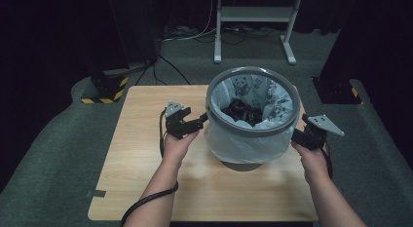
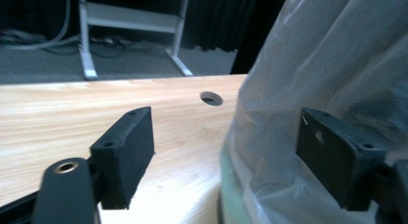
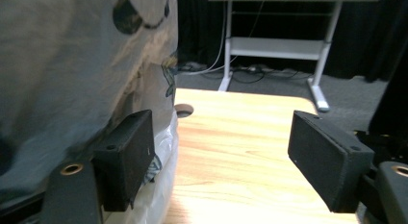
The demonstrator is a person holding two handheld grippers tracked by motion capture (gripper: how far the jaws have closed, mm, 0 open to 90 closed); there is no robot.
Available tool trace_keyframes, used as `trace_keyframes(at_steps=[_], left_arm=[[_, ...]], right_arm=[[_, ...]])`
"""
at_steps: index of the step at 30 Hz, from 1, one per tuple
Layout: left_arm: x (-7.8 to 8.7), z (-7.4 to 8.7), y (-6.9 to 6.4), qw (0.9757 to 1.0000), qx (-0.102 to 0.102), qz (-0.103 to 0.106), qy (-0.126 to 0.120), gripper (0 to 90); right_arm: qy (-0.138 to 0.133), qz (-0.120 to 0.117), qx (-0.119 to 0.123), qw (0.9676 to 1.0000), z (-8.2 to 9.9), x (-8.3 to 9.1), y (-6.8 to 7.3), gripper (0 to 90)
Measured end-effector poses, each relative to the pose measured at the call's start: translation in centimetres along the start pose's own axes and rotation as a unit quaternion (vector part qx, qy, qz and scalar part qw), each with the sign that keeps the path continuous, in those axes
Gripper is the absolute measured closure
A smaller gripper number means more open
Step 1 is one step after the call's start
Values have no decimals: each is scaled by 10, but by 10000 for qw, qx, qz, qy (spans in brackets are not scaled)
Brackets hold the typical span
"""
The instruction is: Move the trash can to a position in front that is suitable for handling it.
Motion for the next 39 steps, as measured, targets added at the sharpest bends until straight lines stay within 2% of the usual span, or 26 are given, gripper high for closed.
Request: trace_keyframes(at_steps=[2,4,7,9,10,11,13,14,15,17,18,21,23,26,28,32,36,39], left_arm=[[10,0,3,9999,-74,-59,-36,202],[21,2,5,9998,-160,-84,-39,191],[36,12,11,9993,-335,-184,13,188],[43,27,18,9987,-354,-258,242,187],[45,37,22,9979,-392,-325,389,186],[48,47,26,9969,-440,-374,534,186],[53,67,33,9936,-524,-488,877,183],[54,78,36,9911,-573,-538,1078,180],[56,88,38,9880,-633,-573,1289,180],[58,107,41,9813,-810,-638,1623,159],[59,115,43,9787,-820,-683,1753,160],[57,132,44,9741,-657,-696,2049,160],[56,136,44,9708,-755,-775,2139,159],[53,142,41,9687,-727,-719,2261,160],[52,145,41,9669,-758,-734,2323,160],[52,150,47,9637,-716,-827,2435,157],[53,158,51,9584,-670,-884,2628,151],[52,161,54,9573,-698,-928,2646,146]], right_arm=[[-65,19,-34,10000,-2,4,-2,237],[-274,89,-124,9995,-7,16,-7,226],[-363,41,-139,9992,-8,25,-9,222],[-386,7,-150,9991,-6,33,-12,220],[-345,-15,-178,9992,0,40,-15,220],[-345,-15,-178,9992,0,40,-15,220],[-187,-32,-177,9997,11,45,-15,219],[73,-41,-134,9999,26,48,-14,214],[73,-41,-134,9999,26,48,-14,214],[279,-27,-100,9996,40,49,-14,213],[362,-40,-107,9993,46,49,-13,214],[637,-129,-136,9978,65,49,-10,211],[784,-177,-77,9967,74,47,-9,208],[1058,-348,-56,9938,91,44,-4,208],[1350,-400,-51,9900,106,40,-2,198],[2063,-376,123,9777,138,32,-2,179],[2268,-218,177,9735,152,28,-5,171],[2288,-158,213,9731,152,27,-4,169]])
Point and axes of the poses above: each handheld gripper's, and its own axes: x roughly backward along the jaws, z roughly out of its underside, y roughly to its left, the point moved 9 cm from there along -x, roughly forward along the jaws, and after that the axes turned 7 degrees about -x, right-handed, at the moved point
